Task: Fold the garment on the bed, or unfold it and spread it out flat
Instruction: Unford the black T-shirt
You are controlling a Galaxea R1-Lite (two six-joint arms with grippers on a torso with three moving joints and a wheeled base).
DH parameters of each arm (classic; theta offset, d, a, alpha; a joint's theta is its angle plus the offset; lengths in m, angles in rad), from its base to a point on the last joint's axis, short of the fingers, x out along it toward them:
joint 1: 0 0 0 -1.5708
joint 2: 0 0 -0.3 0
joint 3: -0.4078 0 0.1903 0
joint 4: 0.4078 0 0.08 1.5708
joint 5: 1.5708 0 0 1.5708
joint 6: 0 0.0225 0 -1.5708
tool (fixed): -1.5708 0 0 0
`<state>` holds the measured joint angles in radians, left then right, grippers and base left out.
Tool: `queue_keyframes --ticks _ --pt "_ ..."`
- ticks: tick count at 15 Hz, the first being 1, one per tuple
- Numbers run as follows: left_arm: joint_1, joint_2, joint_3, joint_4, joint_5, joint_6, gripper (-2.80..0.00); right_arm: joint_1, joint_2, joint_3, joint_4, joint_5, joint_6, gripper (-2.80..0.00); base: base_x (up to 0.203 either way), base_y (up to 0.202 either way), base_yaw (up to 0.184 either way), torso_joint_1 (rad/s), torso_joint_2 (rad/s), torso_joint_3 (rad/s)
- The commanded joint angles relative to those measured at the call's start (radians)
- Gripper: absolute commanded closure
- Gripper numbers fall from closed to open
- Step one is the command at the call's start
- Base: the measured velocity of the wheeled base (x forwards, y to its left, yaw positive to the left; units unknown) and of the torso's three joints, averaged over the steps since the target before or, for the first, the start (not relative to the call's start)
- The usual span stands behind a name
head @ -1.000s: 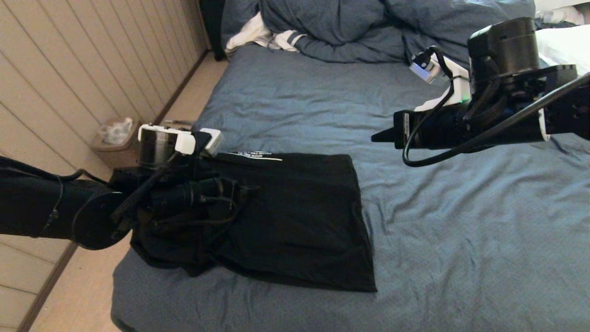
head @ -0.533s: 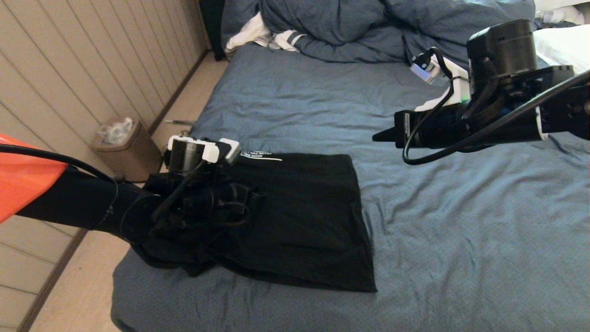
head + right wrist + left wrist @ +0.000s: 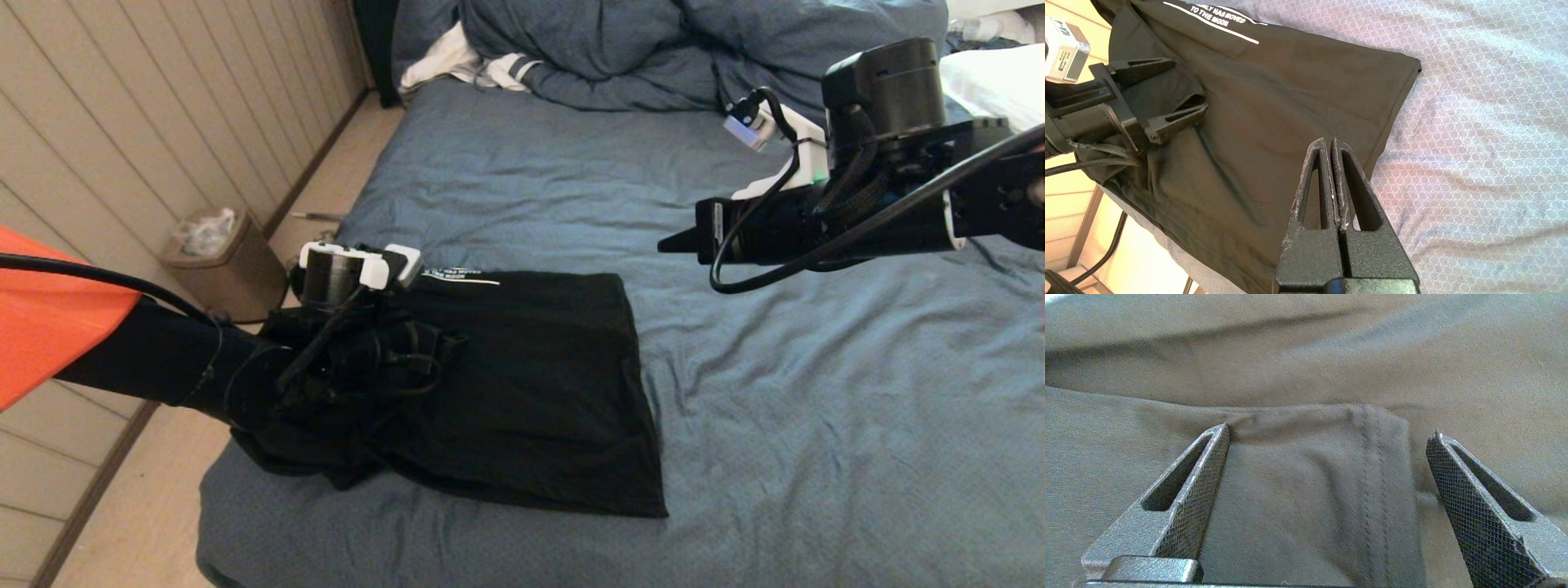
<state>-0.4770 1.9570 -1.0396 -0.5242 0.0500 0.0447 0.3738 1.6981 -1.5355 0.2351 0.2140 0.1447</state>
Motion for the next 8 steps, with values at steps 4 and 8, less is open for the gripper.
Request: queue_keyframes --ticks 4,8 --pt "0.001 0.002 0.009 -0.028 0.005 0.003 0.00 0.000 -0.002 0.000 0.001 0.001 0.000 0.00 0.000 0.000 0.000 0.000 0.00 0.000" --pt "0.001 -0.003 0.009 -0.028 0.006 0.003 0.00 0.000 -0.005 0.000 0.001 0.001 0.000 0.00 0.000 0.000 0.000 0.000 0.00 0.000"
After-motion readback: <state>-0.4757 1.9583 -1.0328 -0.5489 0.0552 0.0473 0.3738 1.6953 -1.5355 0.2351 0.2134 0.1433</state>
